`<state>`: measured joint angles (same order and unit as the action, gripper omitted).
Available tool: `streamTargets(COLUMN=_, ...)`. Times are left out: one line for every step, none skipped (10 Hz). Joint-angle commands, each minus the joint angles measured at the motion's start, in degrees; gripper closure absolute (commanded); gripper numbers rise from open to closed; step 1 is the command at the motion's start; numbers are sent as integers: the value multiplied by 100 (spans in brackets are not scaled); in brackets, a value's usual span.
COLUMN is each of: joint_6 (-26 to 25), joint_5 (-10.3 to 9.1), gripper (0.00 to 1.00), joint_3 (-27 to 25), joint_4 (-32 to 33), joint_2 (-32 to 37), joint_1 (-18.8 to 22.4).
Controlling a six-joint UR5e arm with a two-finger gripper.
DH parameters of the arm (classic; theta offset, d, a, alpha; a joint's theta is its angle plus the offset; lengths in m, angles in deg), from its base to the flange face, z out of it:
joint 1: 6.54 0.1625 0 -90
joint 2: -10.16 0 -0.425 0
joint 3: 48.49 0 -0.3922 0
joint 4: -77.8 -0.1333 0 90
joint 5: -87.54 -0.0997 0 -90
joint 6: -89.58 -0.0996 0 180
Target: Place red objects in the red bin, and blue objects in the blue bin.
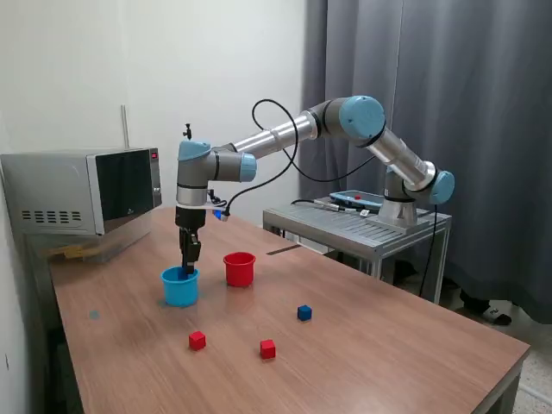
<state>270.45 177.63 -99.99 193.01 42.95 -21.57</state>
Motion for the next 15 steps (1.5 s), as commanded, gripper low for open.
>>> streamTargets(joint_6=1, joint_5=0, gripper=0, joint_3=-9, joint_4=1, joint_2=-1, joint_1=0)
streamTargets(joint_6=1, joint_5=0, gripper=0, joint_3=-18, joint_4=1, joint_2=-1, joint_1=0)
streamTargets(joint_6=1, joint_5=9, gripper=0, joint_3=-18, joint_4=1, joint_2=8, joint_1=8)
streamTargets(joint_6=1, joint_5=9, gripper=0, joint_3=-27, joint_4=1, joint_2=34, joint_1=9)
streamTargets(joint_6=1, joint_5=9, gripper=0, joint_3=-44, joint_4=1, joint_2=52, joint_1=17)
streamTargets(joint_6=1, joint_5=26, gripper=0, joint_3=-131, joint_4=1, joint_2=104, joint_1=52)
streamTargets(joint_6=-8, joint_5=44, gripper=0, joint_3=-359, joint_4=1, joint_2=305, joint_1=96)
streamTargets(joint_6=-43, joint_5=53, gripper=0, joint_3=-726, joint_4=1, joint_2=655, joint_1=192)
streamTargets(joint_6=-113, joint_5=61, gripper=0, joint_3=-1365, joint_4=-8, joint_2=1137, joint_1=367)
streamTargets(joint_6=-583, joint_5=62, gripper=0, joint_3=-1972, joint_4=-8, joint_2=1499, joint_1=517)
streamTargets(joint_6=-1215, joint_5=62, gripper=0, joint_3=-2370, joint_4=-8, joint_2=1729, joint_1=736)
streamTargets(joint_6=-1717, joint_5=70, gripper=0, joint_3=-2565, joint_4=-8, joint_2=1879, joint_1=1008)
streamTargets(joint_6=-2192, joint_5=70, gripper=0, joint_3=-2680, joint_4=1, joint_2=1898, joint_1=1306)
streamTargets(joint_6=-2632, joint_5=62, gripper=0, joint_3=-2725, joint_4=27, joint_2=1889, joint_1=1518)
streamTargets(joint_6=-3045, joint_5=53, gripper=0, joint_3=-2760, joint_4=62, joint_2=1889, joint_1=1642)
